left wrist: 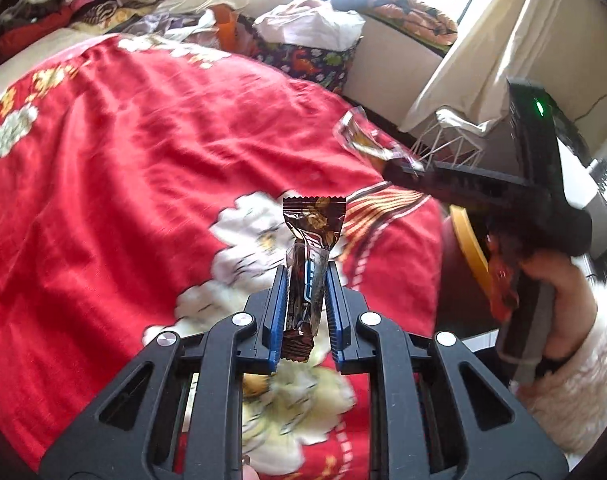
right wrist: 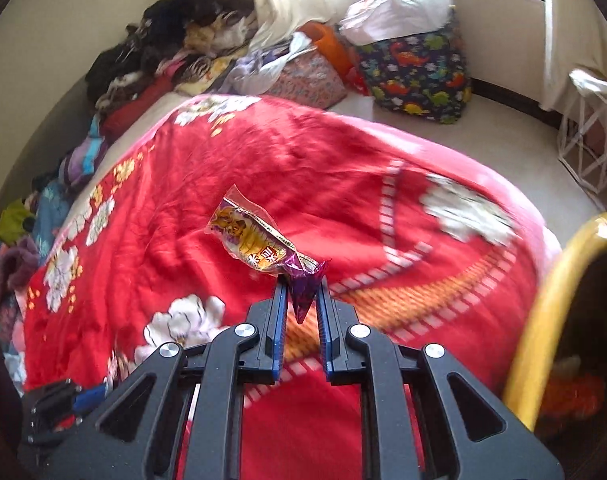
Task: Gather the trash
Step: 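Carry the chocolate wrapper and orange snack wrapper over the yellow bin with both grippers, then open the left gripper over the bin while the right gripper releases its wrapper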
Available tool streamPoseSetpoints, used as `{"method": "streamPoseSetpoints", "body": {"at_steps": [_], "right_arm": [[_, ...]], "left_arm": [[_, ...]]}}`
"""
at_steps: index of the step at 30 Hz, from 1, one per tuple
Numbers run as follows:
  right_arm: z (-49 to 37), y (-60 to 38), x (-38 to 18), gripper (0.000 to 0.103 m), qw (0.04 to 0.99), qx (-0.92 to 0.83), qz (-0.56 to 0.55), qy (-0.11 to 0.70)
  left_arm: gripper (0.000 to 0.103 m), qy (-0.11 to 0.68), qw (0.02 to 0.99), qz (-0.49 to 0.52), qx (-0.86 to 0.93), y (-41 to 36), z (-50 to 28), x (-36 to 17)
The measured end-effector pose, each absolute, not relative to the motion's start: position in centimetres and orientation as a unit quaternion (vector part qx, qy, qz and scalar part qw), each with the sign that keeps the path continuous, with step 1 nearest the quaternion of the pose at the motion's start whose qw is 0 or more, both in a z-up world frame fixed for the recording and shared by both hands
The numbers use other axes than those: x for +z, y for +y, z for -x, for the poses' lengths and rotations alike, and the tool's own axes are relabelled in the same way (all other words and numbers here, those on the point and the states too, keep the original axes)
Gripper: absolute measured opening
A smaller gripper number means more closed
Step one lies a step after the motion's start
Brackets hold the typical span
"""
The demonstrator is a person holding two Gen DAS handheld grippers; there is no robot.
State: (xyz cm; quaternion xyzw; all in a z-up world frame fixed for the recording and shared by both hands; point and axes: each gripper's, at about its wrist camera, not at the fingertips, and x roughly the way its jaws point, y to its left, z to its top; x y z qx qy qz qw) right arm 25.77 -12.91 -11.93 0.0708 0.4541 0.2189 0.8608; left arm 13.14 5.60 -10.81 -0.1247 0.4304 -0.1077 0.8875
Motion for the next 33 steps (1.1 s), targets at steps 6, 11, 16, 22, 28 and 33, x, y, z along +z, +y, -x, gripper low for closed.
{"method": "streamPoseSetpoints", "body": {"at_steps": [6, 11, 16, 22, 28, 33], "right_arm": [[-22.8, -19.3, -10.8, 0.014, 0.870, 0.182, -0.123, 0.441], [-20.6, -23.8, -10.0, 0.014, 0.882, 0.146, -0.137, 0.427], [-19.2, -27.6, -9.7, 0.014, 0.886, 0.118, -0.165, 0.417], [-17.8, -31.7, -9.9, 0.014, 0.888, 0.084, -0.192, 0.409], [-16.6, -34.8, -10.1, 0.014, 0.890, 0.052, -0.210, 0.402], [-15.9, -36.9, -10.2, 0.014, 0.892, 0.026, -0.219, 0.395]], "left_arm": [[0.013, 0.418, 0.891, 0.124, -0.128, 2.4, -13.9, -9.6], [0.013, 0.409, 0.893, 0.115, -0.150, -0.9, -14.1, -8.7], [0.013, 0.398, 0.895, 0.101, -0.175, -3.9, -14.6, -7.5], [0.013, 0.388, 0.896, 0.082, -0.201, -7.3, -15.0, -6.3], [0.013, 0.382, 0.894, 0.069, -0.225, -10.0, -15.3, -5.6], [0.013, 0.381, 0.891, 0.059, -0.241, -12.1, -15.4, -5.6]]}}
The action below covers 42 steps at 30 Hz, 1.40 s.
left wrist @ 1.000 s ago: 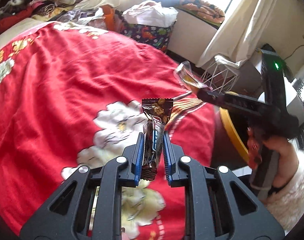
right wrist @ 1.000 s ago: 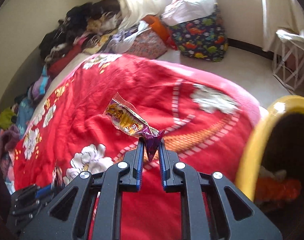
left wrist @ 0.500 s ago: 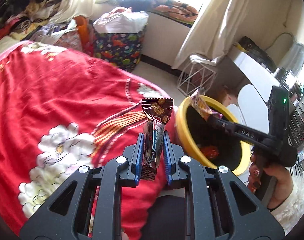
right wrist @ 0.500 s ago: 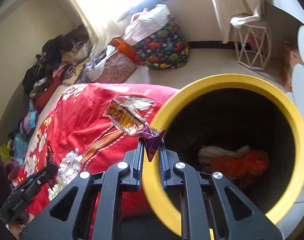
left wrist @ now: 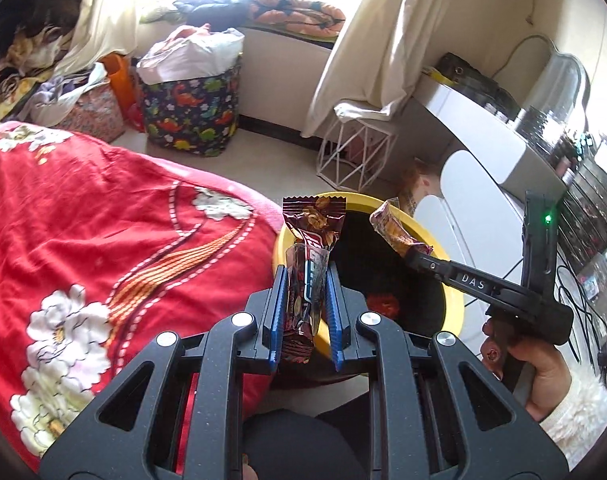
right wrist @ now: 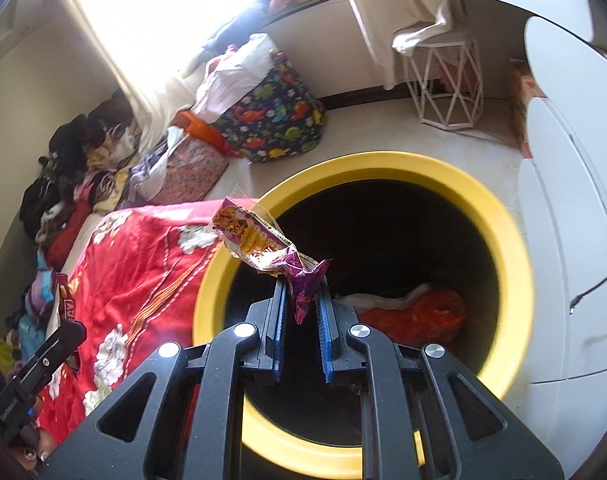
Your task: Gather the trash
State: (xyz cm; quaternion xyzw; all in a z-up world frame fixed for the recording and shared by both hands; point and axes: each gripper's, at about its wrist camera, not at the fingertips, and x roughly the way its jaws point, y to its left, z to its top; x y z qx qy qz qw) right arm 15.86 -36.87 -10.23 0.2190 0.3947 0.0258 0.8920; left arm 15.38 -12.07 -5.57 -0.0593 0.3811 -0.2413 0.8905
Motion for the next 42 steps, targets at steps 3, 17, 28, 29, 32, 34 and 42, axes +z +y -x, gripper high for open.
{"method": "streamPoseSetpoints", "body": {"at_steps": [3, 17, 28, 29, 32, 34, 42], "right_arm": [[-15.4, -37.8, -10.2, 0.014, 0.894, 0.009, -0.220, 0.391], [-14.3, -40.4, -10.7, 0.016, 0.894, -0.029, -0.207, 0.397], [-11.6, -41.4, -9.6, 0.056, 0.901, -0.038, -0.214, 0.375], [-11.2, -41.3, -9.3, 0.057, 0.904, -0.038, -0.211, 0.369], [-10.2, -40.8, -8.6, 0.068, 0.914, -0.037, -0.196, 0.352], [-9.6, -40.4, -8.1, 0.075, 0.922, -0.033, -0.185, 0.338], [-7.3, -38.4, -6.5, 0.097, 0.950, -0.028, -0.142, 0.278]], "left_arm": [[0.013, 0.381, 0.888, 0.052, -0.252, -13.3, -15.6, -5.6], [0.013, 0.410, 0.865, 0.014, -0.288, -20.0, -18.8, -7.7], [0.070, 0.415, 0.863, -0.005, -0.288, -22.0, -19.9, -8.3], [0.074, 0.414, 0.865, -0.005, -0.286, -21.9, -19.8, -8.1], [0.082, 0.404, 0.872, -0.008, -0.276, -21.1, -19.3, -7.8], [0.092, 0.397, 0.879, -0.012, -0.263, -20.2, -18.8, -7.5], [0.092, 0.361, 0.908, 0.006, -0.211, -15.6, -16.3, -6.3]]}}
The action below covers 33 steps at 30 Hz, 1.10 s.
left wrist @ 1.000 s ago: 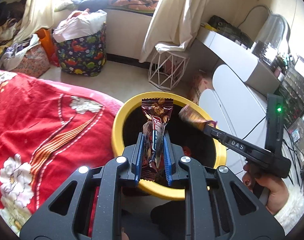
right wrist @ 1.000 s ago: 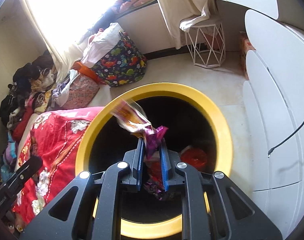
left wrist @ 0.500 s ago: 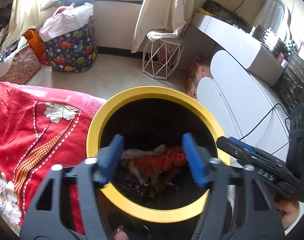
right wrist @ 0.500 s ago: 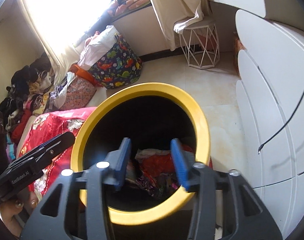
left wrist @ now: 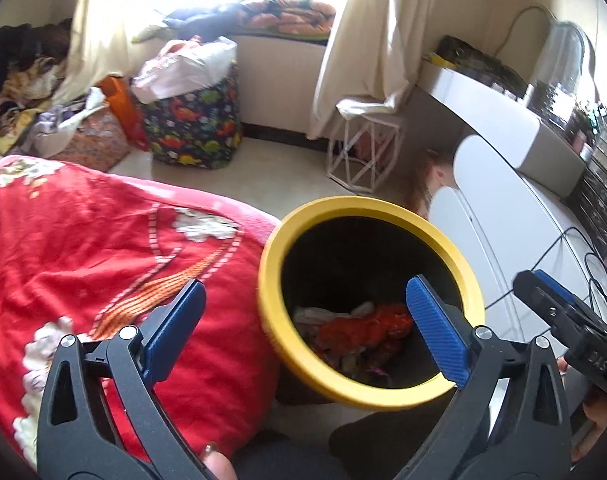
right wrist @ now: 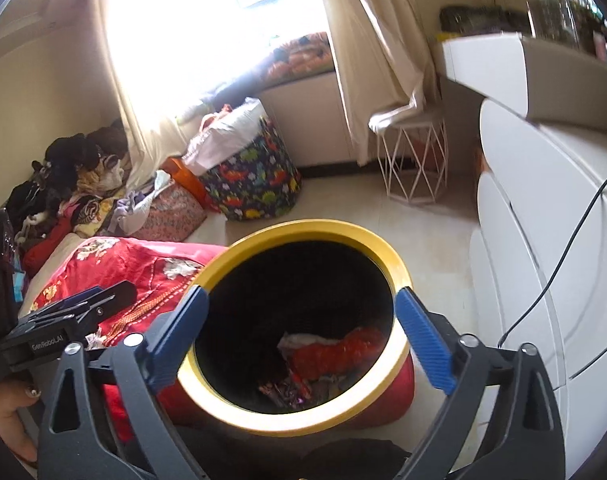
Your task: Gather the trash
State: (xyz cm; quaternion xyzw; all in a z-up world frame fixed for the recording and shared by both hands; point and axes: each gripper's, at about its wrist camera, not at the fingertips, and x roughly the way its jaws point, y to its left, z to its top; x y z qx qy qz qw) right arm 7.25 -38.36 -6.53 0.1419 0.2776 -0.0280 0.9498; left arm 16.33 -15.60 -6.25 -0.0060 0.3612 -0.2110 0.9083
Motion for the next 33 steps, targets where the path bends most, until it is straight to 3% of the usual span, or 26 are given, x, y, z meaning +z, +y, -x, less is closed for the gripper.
{"method": "streamPoseSetpoints", "body": {"at_steps": [12, 23, 33], "right_arm": [[-4.0, -35.1, -5.7, 0.097, 0.973, -0.024, -0.104, 0.206], [-0.1, -30.9, -4.4, 0.097, 0.995, -0.043, -0.026, 0.088], [0.2, -30.8, -4.7, 0.097, 0.995, -0.040, -0.016, 0.090]], "left_arm": [[0.092, 0.303, 0.939, 0.011, -0.163, -10.4, -11.9, -4.8], [0.092, 0.238, 0.963, 0.016, -0.127, -8.0, -7.5, -4.4], [0.092, 0.222, 0.967, 0.020, -0.121, -7.6, -6.8, -4.1]]}}
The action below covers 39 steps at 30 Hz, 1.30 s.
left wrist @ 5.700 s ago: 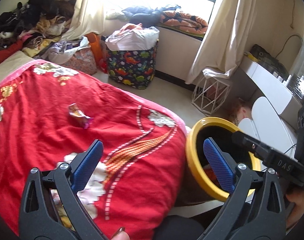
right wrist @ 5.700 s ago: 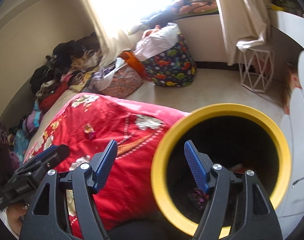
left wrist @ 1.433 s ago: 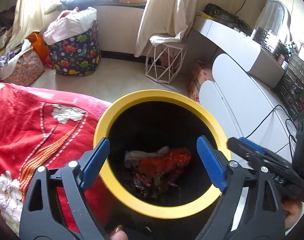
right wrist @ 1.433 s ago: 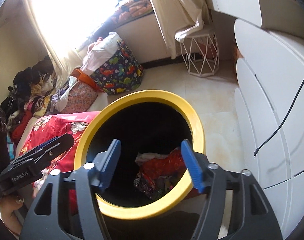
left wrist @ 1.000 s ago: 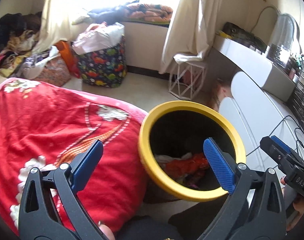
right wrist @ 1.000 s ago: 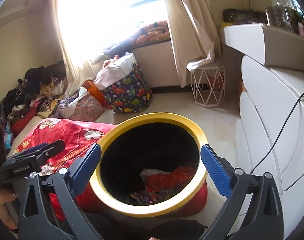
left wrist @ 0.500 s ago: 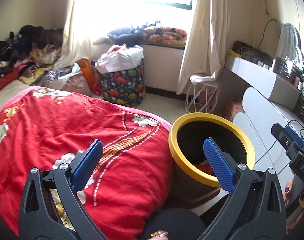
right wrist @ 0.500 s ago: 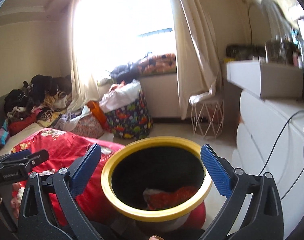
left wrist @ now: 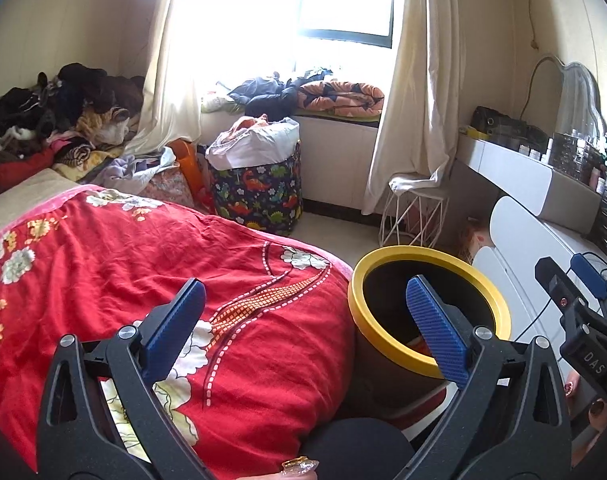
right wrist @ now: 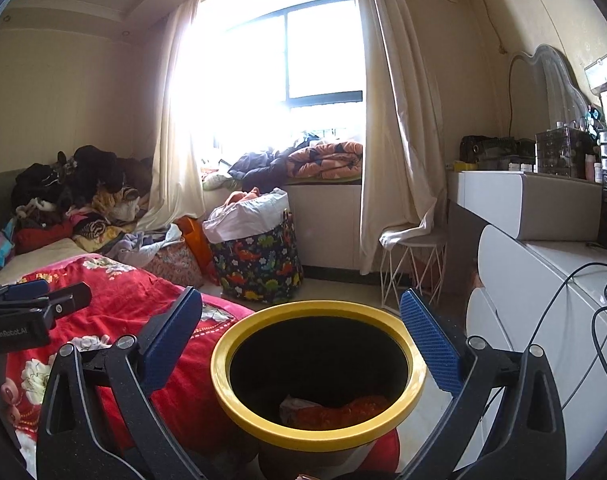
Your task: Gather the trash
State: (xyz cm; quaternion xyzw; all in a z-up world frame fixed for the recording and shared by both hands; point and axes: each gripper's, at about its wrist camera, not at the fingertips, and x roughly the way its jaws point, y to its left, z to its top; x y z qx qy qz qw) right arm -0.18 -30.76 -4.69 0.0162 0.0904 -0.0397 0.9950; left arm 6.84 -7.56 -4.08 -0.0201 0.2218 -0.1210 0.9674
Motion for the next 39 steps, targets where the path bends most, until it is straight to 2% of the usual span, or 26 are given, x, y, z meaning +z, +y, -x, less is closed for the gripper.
{"method": "streamPoseSetpoints", "body": {"at_steps": [39], "right_arm": [[-0.01, -30.70, -4.81, 0.097, 0.995, -0.044, -0.020, 0.092]], "left_arm": [[0.092, 0.213, 0.969, 0.025, -0.120, -7.78, -6.32, -3.73]]}}
